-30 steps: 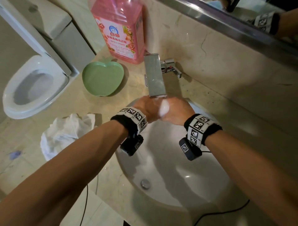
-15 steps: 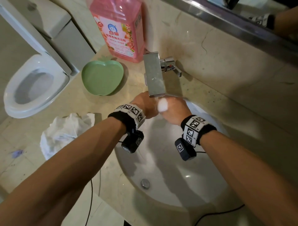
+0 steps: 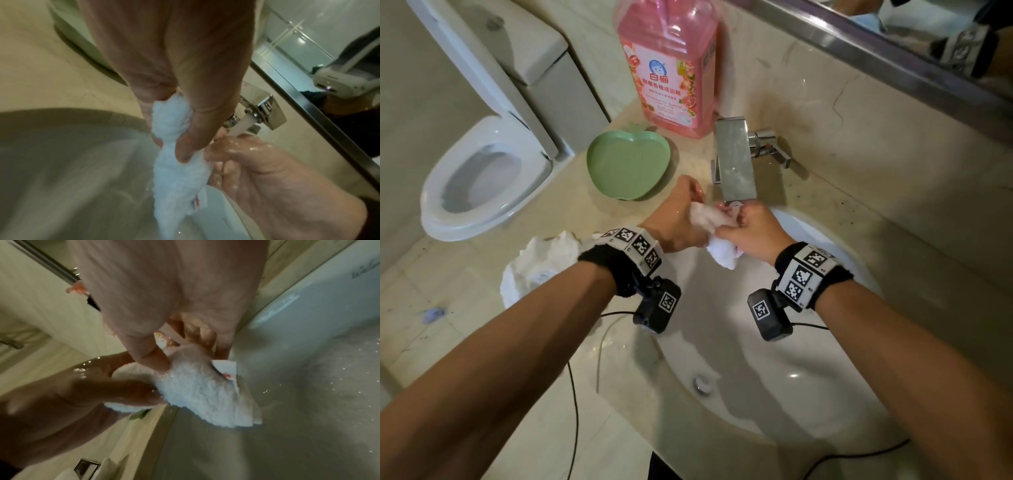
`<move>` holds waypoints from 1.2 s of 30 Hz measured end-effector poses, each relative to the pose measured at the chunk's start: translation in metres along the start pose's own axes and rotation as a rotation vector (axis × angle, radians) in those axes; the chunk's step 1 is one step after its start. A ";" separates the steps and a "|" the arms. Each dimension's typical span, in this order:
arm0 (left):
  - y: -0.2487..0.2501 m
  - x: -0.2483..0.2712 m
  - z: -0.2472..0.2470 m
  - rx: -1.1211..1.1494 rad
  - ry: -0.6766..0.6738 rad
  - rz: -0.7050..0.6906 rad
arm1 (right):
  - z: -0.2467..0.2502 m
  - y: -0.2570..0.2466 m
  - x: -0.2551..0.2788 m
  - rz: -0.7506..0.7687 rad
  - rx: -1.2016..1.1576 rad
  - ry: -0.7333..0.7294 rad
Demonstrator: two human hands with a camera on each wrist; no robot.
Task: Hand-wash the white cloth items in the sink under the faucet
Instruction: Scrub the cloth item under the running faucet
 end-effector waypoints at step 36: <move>-0.005 0.005 -0.011 -0.264 -0.002 -0.090 | 0.039 -0.014 0.011 0.132 0.256 0.059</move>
Point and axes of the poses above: each hand's wrist, its own x-axis away from the middle knuckle, its own z-axis out of the back of the hand, y = z × x, the point moved 6 cm from there along -x, towards the middle knuckle, and after that the axes turned 3 degrees about z, right-handed, at the moved point
